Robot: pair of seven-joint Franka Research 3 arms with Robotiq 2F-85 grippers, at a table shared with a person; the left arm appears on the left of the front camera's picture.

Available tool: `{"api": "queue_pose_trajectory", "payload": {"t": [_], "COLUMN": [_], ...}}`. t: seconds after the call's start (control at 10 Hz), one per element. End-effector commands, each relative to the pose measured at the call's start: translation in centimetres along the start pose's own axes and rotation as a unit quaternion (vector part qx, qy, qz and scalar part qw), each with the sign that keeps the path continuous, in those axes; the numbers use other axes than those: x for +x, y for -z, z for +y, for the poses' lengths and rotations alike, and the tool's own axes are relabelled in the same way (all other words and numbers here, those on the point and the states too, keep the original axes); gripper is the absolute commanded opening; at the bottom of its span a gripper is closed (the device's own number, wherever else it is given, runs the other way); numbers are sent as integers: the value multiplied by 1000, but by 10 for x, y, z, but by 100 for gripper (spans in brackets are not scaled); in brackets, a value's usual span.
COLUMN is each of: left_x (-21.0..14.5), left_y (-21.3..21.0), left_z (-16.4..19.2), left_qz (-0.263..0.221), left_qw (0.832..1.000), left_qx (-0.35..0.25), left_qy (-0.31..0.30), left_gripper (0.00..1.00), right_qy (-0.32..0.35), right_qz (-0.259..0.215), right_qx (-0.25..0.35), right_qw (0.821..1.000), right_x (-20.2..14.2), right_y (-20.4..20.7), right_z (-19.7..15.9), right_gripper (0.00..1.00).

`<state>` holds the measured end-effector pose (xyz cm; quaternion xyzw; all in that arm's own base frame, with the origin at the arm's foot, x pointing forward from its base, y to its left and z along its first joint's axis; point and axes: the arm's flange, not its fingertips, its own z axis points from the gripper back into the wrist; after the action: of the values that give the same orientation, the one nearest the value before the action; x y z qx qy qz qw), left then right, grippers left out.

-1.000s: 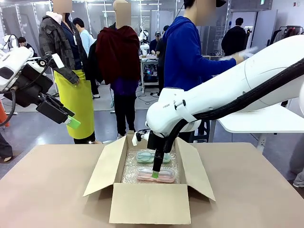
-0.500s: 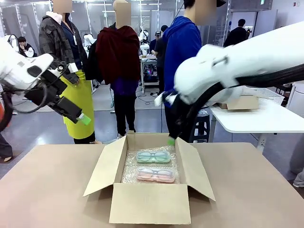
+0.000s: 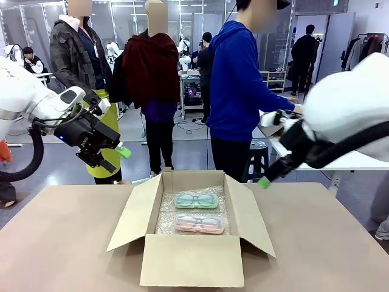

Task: Pack the glasses set securely to prepare it for shipping.
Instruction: Position the Package Box on the left side of the table.

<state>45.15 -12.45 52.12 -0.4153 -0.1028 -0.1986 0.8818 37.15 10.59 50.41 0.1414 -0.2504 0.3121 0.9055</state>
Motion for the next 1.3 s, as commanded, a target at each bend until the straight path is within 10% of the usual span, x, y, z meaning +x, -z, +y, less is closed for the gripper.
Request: {"api": "queue_pose_trajectory", "payload": {"t": [0.0,0.6,1.2], "left_x": [12,-6,-6], "left_y": [-3,29,33], "left_z": [25,125,145], "left_qz": [-8,-65,-68], "left_qw": [997,978,981], "left_qx": [-68,-189,-147], "left_qy": [-34,-65,-103], "left_gripper": [100,100,100], "right_qy": [53,94,94], "right_qz": [-17,-47,-47], "right_qx": [-13,-25,-25], "right_qw": [998,994,994], "right_x": [-30,-41,-41], "right_y": [-38,-82,-82], "right_z": [-1,-28,-28], "right_gripper": [100,100,100]}}
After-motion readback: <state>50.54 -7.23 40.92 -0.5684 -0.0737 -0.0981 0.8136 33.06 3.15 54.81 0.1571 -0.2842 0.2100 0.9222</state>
